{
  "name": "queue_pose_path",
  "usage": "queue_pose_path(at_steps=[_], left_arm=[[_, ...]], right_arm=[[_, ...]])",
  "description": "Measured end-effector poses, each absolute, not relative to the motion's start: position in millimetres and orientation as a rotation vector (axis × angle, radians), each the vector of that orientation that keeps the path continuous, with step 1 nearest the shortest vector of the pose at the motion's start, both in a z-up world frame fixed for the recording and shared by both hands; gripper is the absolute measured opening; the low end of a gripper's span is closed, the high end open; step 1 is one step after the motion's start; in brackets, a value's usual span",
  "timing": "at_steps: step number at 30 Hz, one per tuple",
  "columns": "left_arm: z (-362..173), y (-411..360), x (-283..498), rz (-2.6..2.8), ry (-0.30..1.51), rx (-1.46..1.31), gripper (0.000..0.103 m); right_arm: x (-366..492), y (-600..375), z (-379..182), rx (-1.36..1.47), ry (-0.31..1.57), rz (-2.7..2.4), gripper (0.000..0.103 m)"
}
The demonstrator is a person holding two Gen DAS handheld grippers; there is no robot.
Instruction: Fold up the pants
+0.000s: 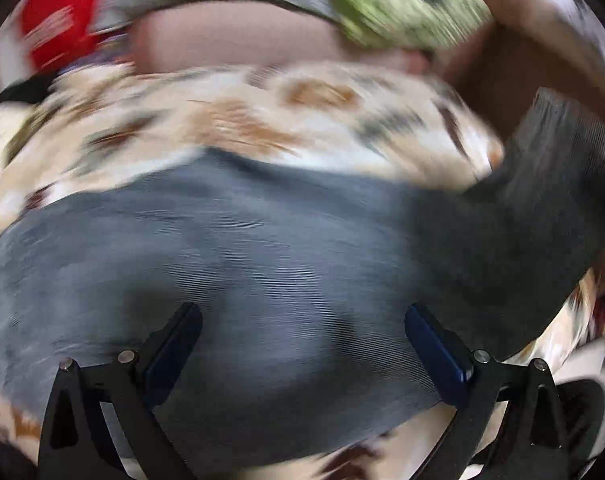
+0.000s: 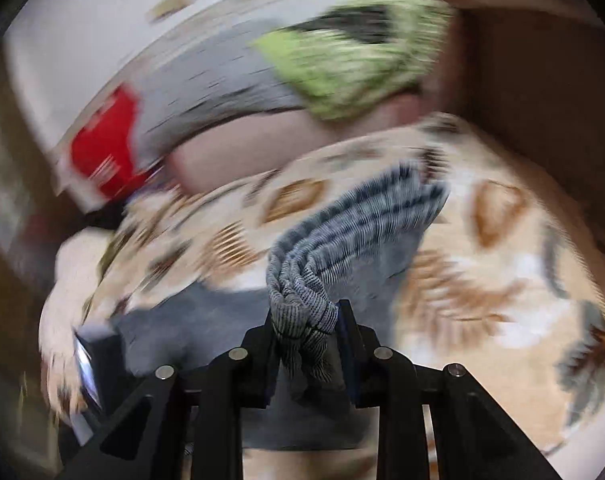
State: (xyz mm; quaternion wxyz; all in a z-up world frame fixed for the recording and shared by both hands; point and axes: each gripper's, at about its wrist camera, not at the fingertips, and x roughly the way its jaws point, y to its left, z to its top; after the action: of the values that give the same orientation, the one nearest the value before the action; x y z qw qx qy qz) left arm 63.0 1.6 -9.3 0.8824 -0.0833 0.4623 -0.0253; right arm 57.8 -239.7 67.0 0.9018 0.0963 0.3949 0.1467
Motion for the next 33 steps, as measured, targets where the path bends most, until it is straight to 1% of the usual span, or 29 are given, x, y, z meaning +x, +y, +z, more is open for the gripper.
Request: queue_pose_path(at_steps=[1, 2, 3, 4, 5, 7, 8, 10, 13, 16, 19, 20, 23, 25, 27, 30, 33], left_arm=[[-3.1, 27.9, 51.3, 0.009, 0.936, -0.212, 0.101], [-0.2, 42.9, 45.8, 0.050, 0.926, -0.231, 0.101], [2.0, 61.2, 39.6, 0.091, 0.920, -0.252, 0.101], [3.3, 74.8, 32.4, 0.123, 0.916, -0.270, 0.101], [4.3, 86.3, 26.3, 0.154, 0.915, -0.282, 0.101], [6.7, 98.3, 18.8, 0.184, 0.919, -0.281, 0.101], [9.1, 99.7, 13.8, 0.185, 0.910, -0.281, 0.101], [13.3, 92.3, 16.8, 0.173, 0.894, -0.277, 0.101], [22.5, 65.4, 23.2, 0.103, 0.872, -0.268, 0.101], [27.5, 27.2, 37.5, 0.017, 0.858, -0.237, 0.101], [24.8, 0.7, 46.5, -0.039, 0.865, -0.233, 0.101], [17.7, -8.2, 51.0, -0.056, 0.885, -0.229, 0.101], [-24.4, -32.6, 67.0, -0.025, 1.043, -0.104, 0.101], [-58.7, -38.3, 70.2, -0.014, 1.151, -0.041, 0.101], [-58.6, -39.2, 61.3, -0.018, 1.086, -0.025, 0.101], [-58.4, -38.1, 59.3, -0.024, 1.081, -0.032, 0.101], [-59.2, -35.1, 55.6, -0.031, 1.064, -0.029, 0.101]], right_arm=[[54.0, -224.4, 61.0, 0.187, 0.823, 0.332, 0.027], [49.5, -202.4, 46.3, 0.171, 0.846, 0.378, 0.030], [47.7, -188.6, 31.9, 0.165, 0.875, 0.409, 0.031], [48.7, -170.4, 2.4, 0.165, 0.951, 0.451, 0.032], [50.3, -161.9, -17.4, 0.171, 1.003, 0.475, 0.040], [52.4, -152.0, -55.3, 0.192, 1.126, 0.502, 0.049], [45.5, -156.5, -52.2, 0.203, 1.061, 0.507, 0.053], [42.9, -167.1, -41.1, 0.246, 1.064, 0.539, 0.064], [40.5, -199.4, -20.9, 0.367, 1.011, 0.544, 0.072], [43.3, -234.9, -20.5, 0.465, 0.971, 0.475, 0.076], [54.2, -260.8, -60.7, 0.590, 1.124, 0.429, 0.076], [56.6, -266.7, -70.3, 0.657, 1.134, 0.449, 0.076], [62.7, -280.0, -59.0, 0.746, 1.135, 0.487, 0.075], [66.8, -290.1, -47.0, 0.752, 1.106, 0.482, 0.075], [79.1, -300.2, -34.6, 0.736, 1.080, 0.460, 0.075], [106.8, -310.7, -27.3, 0.770, 1.072, 0.457, 0.075], [149.4, -293.5, -28.9, 0.847, 1.110, 0.555, 0.075]])
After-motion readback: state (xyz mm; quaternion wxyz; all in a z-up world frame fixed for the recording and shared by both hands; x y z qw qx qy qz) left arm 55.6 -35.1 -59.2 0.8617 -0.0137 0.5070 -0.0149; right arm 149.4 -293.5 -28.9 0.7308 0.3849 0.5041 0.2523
